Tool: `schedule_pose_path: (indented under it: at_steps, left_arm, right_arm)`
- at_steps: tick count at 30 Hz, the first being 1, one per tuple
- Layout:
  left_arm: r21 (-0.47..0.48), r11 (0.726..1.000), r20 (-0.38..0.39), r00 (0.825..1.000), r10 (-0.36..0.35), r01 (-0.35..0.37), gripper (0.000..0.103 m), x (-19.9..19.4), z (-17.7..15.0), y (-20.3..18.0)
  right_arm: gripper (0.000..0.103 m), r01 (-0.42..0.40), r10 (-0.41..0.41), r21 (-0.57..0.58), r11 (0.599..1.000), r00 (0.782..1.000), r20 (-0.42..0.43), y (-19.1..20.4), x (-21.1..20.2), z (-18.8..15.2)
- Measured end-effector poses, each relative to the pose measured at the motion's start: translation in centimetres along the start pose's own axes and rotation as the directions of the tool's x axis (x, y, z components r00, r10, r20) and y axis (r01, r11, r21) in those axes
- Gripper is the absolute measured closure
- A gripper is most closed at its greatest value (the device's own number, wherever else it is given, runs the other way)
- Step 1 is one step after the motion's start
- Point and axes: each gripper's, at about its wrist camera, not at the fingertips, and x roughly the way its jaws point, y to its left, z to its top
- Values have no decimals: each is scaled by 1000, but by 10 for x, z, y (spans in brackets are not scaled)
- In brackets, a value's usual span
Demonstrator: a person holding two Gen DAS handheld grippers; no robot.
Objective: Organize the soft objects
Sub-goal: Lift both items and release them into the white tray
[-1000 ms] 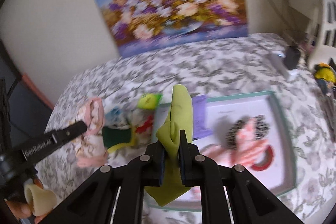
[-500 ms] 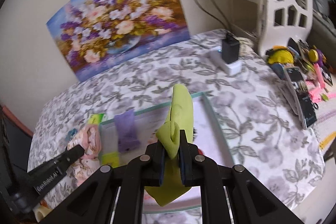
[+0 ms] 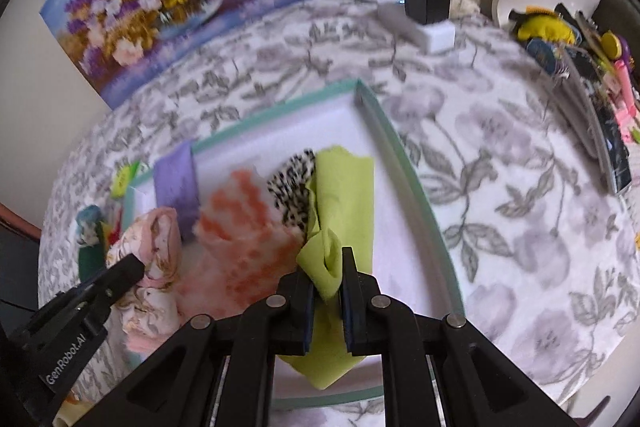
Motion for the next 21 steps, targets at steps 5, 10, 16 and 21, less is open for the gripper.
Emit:
schedule_pose_path:
  at_steps: [5,10,16,21]
  left_arm:
    - [-7,1000,-33,999,12,-12,91,13,-2,1]
    - [7,1000,-43,999,20,-19,91,18,-4,-2]
    - [-3,1000,-54,998,17,-17,88,12,-1,-2]
    - [-25,1000,-48,999,7,-9,66,0,2,0]
  right_arm:
    - [91,8,-7,13,1000,999,-37,-2,13,-5]
    - [91,18,-17,11,1000,999,-48,-2,18,-6]
    - [89,44,-44,4,999,998,-49,-1,18,-6]
    - [67,89,-89,4,996,996,-29,-1,10,-4]
